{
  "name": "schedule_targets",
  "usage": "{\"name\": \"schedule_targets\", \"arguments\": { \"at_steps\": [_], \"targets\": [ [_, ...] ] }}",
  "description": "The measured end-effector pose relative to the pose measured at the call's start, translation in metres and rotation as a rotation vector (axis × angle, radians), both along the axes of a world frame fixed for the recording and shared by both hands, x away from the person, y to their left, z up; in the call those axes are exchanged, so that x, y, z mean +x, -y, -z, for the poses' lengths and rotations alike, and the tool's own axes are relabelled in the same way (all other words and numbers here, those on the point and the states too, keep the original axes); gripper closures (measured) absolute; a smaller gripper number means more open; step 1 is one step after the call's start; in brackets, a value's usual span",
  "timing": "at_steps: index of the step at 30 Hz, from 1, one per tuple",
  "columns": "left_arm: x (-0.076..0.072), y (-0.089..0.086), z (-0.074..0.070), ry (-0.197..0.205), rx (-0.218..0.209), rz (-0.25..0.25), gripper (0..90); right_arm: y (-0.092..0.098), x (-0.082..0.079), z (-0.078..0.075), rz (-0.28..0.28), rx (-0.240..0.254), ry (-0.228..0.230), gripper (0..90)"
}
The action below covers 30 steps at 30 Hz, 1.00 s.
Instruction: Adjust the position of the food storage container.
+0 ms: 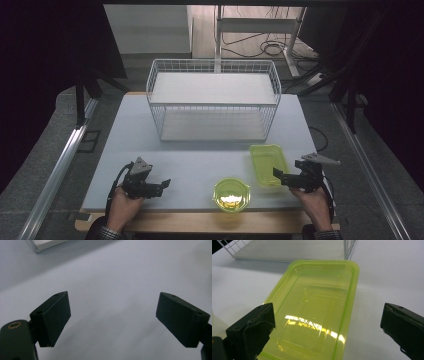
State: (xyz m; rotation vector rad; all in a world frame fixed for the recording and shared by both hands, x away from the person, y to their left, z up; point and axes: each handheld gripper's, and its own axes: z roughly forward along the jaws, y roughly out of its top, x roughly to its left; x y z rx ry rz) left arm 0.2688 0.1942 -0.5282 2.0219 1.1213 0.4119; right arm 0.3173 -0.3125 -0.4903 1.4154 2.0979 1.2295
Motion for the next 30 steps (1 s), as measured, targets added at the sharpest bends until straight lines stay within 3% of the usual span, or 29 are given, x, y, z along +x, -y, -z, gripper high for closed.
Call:
{"name": "schedule_targets", "arguments": {
  "at_steps": [5,11,14,16,19,23,27,30],
  "targets": [
    [-0.003,0.005,-0.003,0.010,0.037,0.000,12.7,-0.006,-0.001,-0.001,-0.024,-0.010,-0.011,0.0],
    [-0.004,0.008,-0.007,-0.031,-0.010,0.001,10.5,-0.011,-0.001,-0.002,-0.032,-0.036,-0.018,3.8],
    [-0.004,0.014,-0.006,-0.055,0.016,0.002,7.1,-0.011,-0.001,-0.001,-0.033,-0.041,-0.026,5.6],
    [-0.005,0.017,-0.007,-0.057,0.009,0.017,6.5,-0.011,0.000,0.000,-0.032,-0.043,-0.027,6.1],
    [-0.007,0.022,-0.010,-0.050,-0.012,0.044,12.0,-0.010,-0.001,-0.001,-0.026,-0.035,-0.016,6.9],
    [-0.012,0.032,-0.018,-0.031,-0.045,0.103,26.5,-0.010,-0.001,-0.001,-0.022,-0.041,-0.015,7.4],
    [-0.019,0.049,-0.029,0.008,-0.104,0.199,46.6,-0.010,0.000,0.000,-0.015,-0.060,-0.021,7.7],
    [-0.022,0.065,-0.036,0.023,-0.117,0.261,57.8,-0.010,0.000,0.000,-0.012,-0.075,-0.023,8.0]
  ]
}}
